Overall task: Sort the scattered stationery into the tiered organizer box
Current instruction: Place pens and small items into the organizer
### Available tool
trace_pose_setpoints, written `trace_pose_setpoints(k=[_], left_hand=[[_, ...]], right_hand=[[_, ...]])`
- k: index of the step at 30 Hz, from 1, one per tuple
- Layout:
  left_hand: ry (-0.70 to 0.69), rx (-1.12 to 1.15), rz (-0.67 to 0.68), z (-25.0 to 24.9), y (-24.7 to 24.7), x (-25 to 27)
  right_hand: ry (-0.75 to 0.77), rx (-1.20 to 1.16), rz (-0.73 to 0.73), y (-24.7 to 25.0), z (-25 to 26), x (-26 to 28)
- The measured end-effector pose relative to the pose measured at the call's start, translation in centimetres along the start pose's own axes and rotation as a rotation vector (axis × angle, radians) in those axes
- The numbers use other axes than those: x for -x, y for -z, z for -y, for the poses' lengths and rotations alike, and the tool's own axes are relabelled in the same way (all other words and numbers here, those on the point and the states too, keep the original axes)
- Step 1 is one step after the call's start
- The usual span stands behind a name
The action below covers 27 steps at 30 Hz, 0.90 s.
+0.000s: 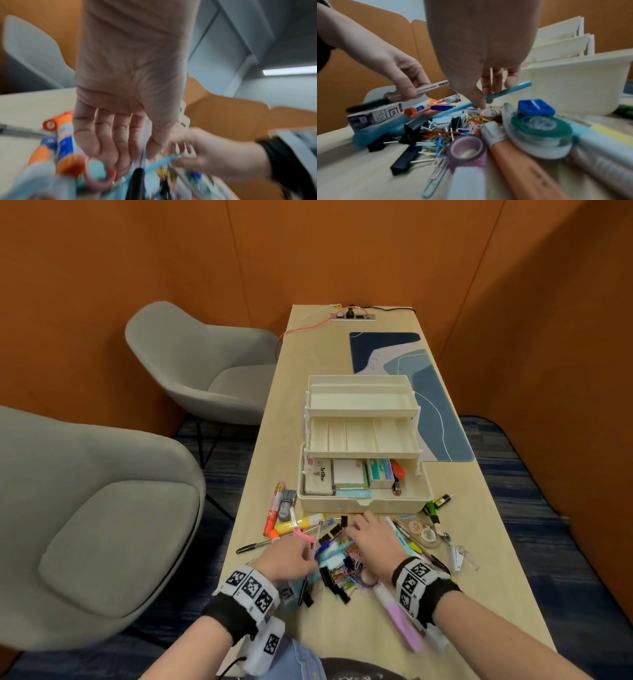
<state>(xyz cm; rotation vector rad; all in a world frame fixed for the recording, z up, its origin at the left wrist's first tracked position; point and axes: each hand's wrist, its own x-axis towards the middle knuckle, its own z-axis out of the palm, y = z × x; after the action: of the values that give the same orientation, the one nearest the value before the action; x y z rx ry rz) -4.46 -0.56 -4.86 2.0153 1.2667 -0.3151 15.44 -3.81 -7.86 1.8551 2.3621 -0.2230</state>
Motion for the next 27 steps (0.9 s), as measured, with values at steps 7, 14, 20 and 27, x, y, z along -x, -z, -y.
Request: trace_pose_setpoints(k=[7,14,20,27], left_hand=[[0.037,0.347,-0.160,3.3,3.4,1.4],[0.182,0.481,-0.356,5.0,4.5,2.5],[0.259,0.202,-0.429,7.6,3.4,1.6],[0.274,0.202,-0.398,7.9,2.2,1.1]], right_hand=[[-0.048,-0.052,-0.069,2.1,-2.0,0.4],[0.041,-0.125,0.080,1.5,-0.7,-1.6],[0.011,-0.080,0.166,0.6,0.3,-3.2],[-0.030,-0.244,-0.074,1.0,-0.7,-1.9]])
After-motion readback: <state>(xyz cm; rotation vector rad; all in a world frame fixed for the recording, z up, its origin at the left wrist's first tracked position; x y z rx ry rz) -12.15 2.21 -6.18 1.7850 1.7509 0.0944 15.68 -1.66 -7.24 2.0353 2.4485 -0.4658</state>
